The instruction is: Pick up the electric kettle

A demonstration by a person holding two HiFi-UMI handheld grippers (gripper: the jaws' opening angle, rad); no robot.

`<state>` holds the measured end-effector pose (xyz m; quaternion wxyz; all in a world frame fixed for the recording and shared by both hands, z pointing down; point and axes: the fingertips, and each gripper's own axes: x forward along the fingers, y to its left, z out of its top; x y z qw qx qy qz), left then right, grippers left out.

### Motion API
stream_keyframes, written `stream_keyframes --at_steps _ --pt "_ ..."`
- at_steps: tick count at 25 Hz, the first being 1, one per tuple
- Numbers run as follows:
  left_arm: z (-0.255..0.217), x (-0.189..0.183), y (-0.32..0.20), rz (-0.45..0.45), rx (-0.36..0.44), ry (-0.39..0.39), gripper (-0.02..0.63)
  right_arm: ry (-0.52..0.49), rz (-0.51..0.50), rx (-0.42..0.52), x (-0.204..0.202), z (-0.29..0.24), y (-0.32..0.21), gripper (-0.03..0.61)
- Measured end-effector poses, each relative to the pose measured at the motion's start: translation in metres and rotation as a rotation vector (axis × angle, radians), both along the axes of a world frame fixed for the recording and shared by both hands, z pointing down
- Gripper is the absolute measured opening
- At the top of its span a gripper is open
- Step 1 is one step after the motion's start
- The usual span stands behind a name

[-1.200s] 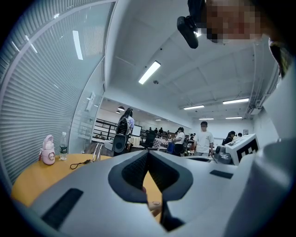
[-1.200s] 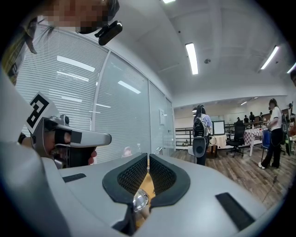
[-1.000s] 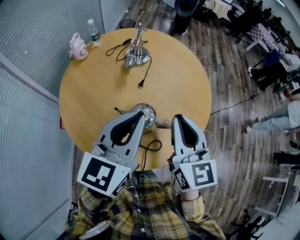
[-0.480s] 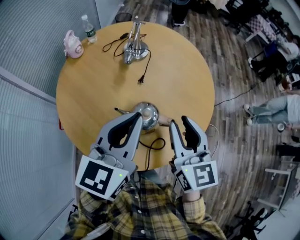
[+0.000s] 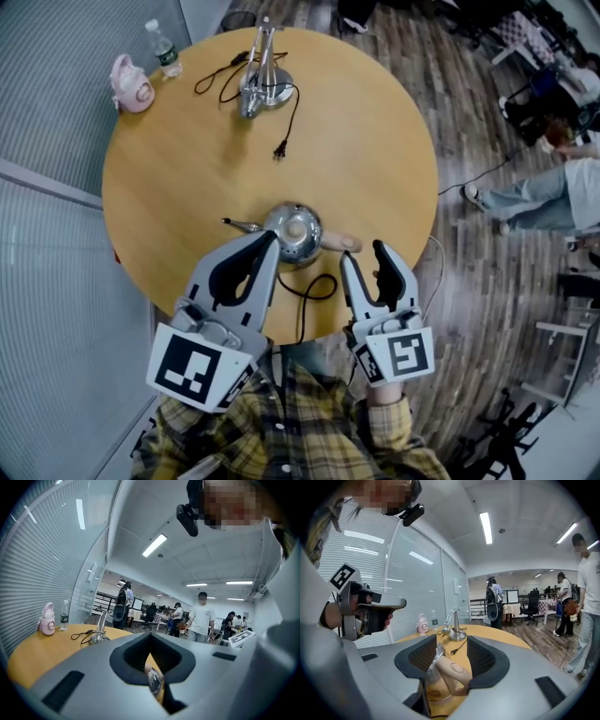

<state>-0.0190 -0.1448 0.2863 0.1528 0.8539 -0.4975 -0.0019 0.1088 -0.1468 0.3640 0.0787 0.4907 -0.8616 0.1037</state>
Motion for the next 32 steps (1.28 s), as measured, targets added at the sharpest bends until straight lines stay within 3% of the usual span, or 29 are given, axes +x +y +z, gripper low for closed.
stream_keyframes --at_steps 12,32 --pt "0.035 0.004 -0.008 0.014 -0.043 0.03 0.002 0.045 0.042 -0.018 0.019 0.057 -0.001 0.227" --pt "0.073 -0.004 -0.021 -0.009 -0.052 -0.008 0.002 0.062 0.079 -0.028 0.022 0.131 -0.034 0.236"
